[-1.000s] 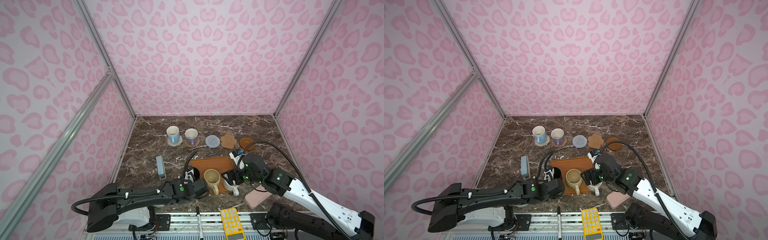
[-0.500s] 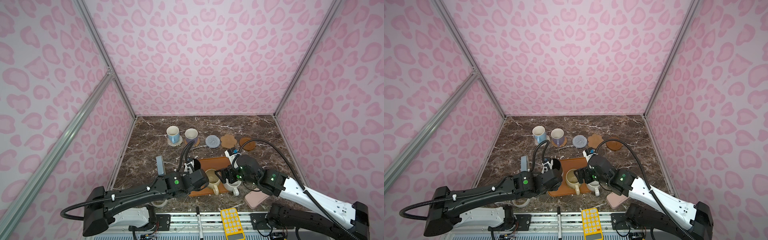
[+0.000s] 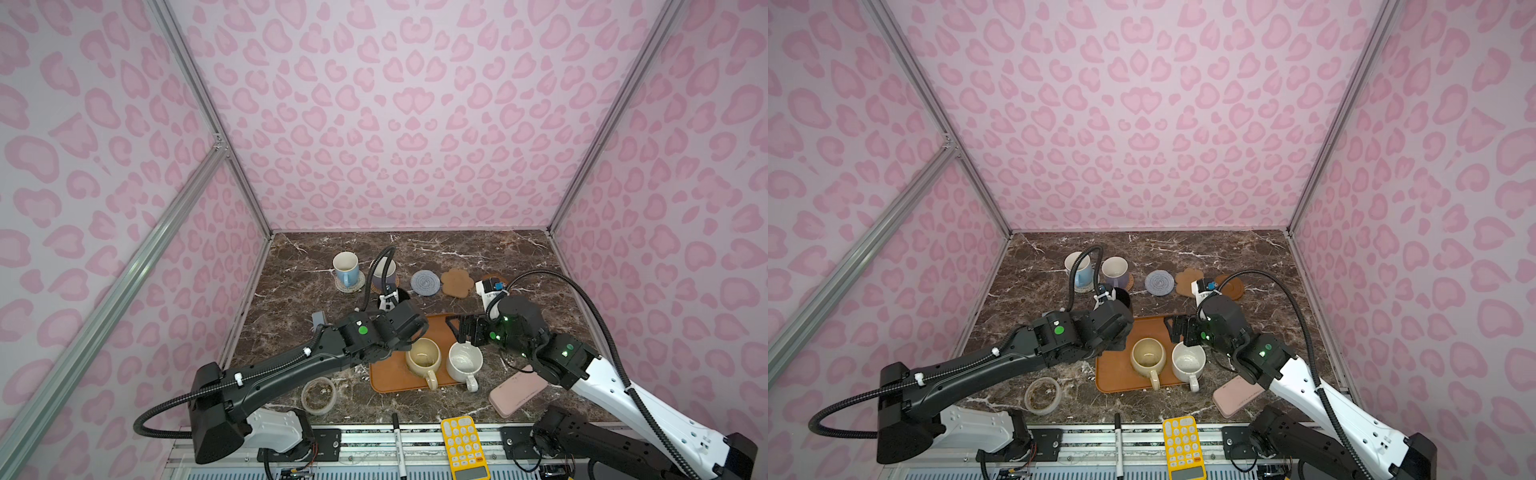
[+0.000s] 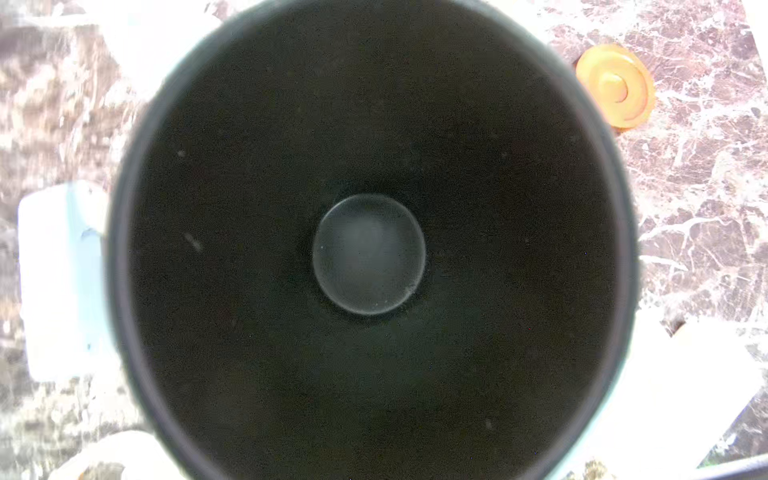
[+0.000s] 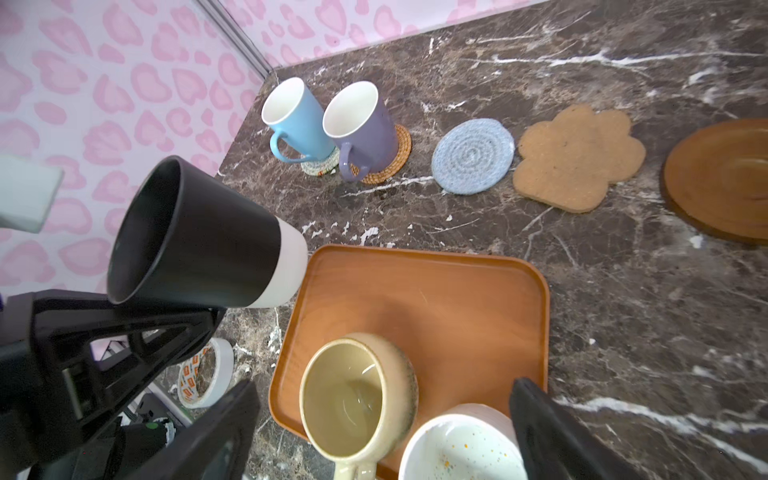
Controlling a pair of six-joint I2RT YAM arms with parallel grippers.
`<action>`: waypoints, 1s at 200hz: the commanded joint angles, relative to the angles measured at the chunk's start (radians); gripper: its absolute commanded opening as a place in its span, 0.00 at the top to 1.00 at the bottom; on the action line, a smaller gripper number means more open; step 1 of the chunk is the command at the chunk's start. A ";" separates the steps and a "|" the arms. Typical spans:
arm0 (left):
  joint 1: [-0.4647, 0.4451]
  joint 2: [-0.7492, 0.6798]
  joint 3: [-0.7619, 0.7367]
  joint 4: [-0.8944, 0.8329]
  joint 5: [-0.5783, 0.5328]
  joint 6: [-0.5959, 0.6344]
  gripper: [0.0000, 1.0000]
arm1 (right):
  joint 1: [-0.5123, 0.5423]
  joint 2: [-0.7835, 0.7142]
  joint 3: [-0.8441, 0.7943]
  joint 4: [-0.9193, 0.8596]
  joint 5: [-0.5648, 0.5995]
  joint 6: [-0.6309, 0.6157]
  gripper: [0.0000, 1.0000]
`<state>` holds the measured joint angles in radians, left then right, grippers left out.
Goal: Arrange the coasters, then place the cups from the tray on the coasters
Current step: 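Lift the black mug with the left gripper and carry it toward the grey knit coaster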
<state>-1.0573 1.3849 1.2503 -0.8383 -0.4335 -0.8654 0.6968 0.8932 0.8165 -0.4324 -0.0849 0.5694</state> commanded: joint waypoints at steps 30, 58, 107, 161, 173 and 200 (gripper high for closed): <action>0.108 0.188 0.185 0.108 0.095 0.092 0.99 | -0.164 0.021 0.028 0.018 -0.204 0.010 0.04; 0.143 0.338 0.319 0.061 0.077 0.126 0.99 | -0.187 0.070 0.060 0.023 -0.234 0.014 0.04; 0.209 0.524 0.452 0.093 0.096 0.150 0.99 | -0.214 0.117 0.051 0.101 -0.214 0.044 0.04; 0.236 0.740 0.661 0.069 0.085 0.188 0.99 | -0.306 0.173 0.055 0.112 -0.252 0.033 0.04; 0.243 0.778 0.696 0.075 0.095 0.200 0.99 | -0.324 0.176 0.050 0.104 -0.253 0.032 0.05; 0.258 0.854 0.781 0.099 0.102 0.237 0.99 | -0.339 0.149 0.012 0.122 -0.238 0.035 0.05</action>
<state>-0.8043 2.1921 1.9636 -0.7914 -0.3115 -0.6769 0.3645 1.0576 0.8558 -0.3325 -0.3187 0.6098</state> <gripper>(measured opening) 0.176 0.952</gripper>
